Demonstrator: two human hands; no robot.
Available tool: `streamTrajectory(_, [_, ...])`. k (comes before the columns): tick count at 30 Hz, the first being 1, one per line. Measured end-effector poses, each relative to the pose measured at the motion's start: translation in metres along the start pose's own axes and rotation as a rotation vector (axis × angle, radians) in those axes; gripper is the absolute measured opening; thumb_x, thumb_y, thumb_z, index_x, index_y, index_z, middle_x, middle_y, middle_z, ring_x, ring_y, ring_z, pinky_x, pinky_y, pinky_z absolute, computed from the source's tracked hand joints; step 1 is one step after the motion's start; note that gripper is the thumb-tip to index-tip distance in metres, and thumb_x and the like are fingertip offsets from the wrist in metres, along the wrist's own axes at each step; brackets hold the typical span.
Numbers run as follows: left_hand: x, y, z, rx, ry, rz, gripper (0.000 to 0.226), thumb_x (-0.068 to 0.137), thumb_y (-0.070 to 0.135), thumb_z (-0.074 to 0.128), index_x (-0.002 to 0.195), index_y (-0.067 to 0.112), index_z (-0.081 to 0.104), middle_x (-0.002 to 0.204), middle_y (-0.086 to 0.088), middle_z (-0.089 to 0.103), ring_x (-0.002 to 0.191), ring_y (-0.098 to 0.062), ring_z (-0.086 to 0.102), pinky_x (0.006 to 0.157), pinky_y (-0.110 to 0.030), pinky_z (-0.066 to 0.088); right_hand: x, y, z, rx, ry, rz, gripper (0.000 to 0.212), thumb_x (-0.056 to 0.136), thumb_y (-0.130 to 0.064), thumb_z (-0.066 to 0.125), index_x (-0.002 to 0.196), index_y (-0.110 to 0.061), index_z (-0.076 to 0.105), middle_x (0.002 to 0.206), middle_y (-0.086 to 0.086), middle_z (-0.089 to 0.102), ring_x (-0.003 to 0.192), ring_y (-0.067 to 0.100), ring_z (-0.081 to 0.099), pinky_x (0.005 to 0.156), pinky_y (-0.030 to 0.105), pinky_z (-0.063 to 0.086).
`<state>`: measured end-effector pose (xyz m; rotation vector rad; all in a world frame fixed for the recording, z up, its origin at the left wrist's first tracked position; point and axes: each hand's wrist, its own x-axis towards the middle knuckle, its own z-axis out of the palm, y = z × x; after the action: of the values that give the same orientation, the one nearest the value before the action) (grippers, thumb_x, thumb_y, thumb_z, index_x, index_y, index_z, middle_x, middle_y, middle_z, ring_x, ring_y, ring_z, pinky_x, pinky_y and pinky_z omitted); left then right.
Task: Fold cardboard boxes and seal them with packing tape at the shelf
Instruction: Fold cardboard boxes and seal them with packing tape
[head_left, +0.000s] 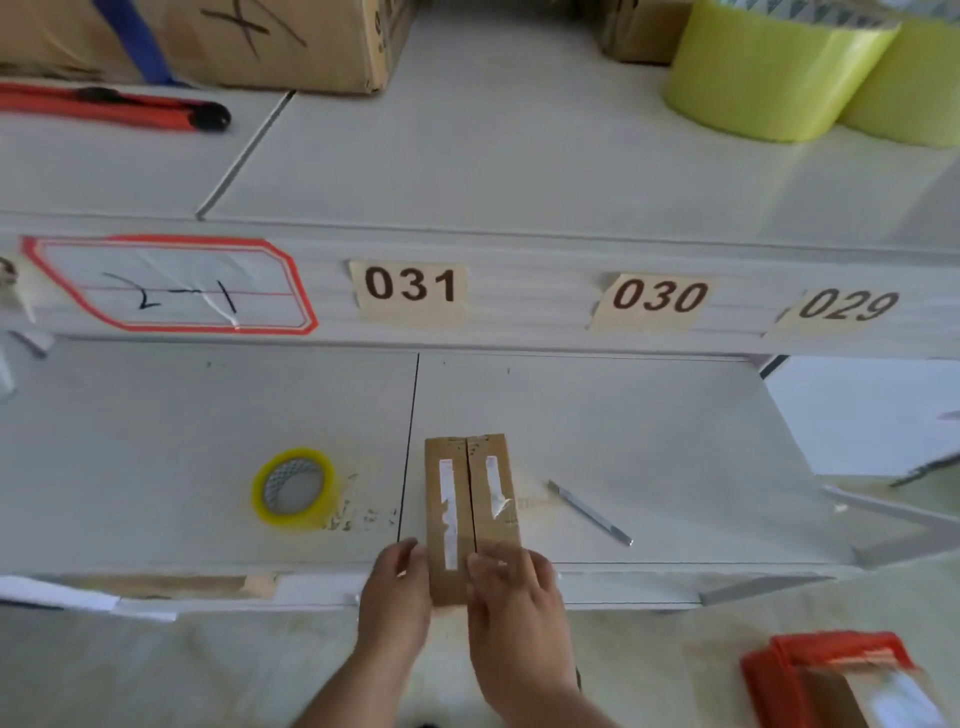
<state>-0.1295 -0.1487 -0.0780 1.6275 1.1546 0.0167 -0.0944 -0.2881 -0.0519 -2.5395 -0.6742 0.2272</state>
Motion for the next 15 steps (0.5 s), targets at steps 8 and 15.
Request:
streamTrajectory(8, [-0.018,0.017,-0.014,0.168,-0.200,0.199,0.034,0.100,0.038,0.060,0.125,0.052,0.042,0.109,0.034,0.063,0.097,0.009,0.062,0.084,-0.026,0.052,0.010,0.010,-0.009,0.794,-0.177,0.540,0.029,0.096,-0.036,0.072,0.123,-0.033,0.062,0.103,-0.020,0.075,0.092,-0.002,0.068,0.074,0.013,0.050])
streamTrajectory(15, [0.001,0.018,-0.021,-0.271,-0.367,0.022,0.058,0.102,0.010,0.062,0.139,0.051,0.046,0.123,0.009,0.072,0.105,-0.016,0.074,0.093,-0.044,0.060,-0.007,0.004,0.006,0.091,0.090,0.253,0.082,0.087,-0.082,0.043,0.155,-0.036,0.042,0.143,-0.016,0.049,0.125,0.016,0.048,0.105,0.037,0.048])
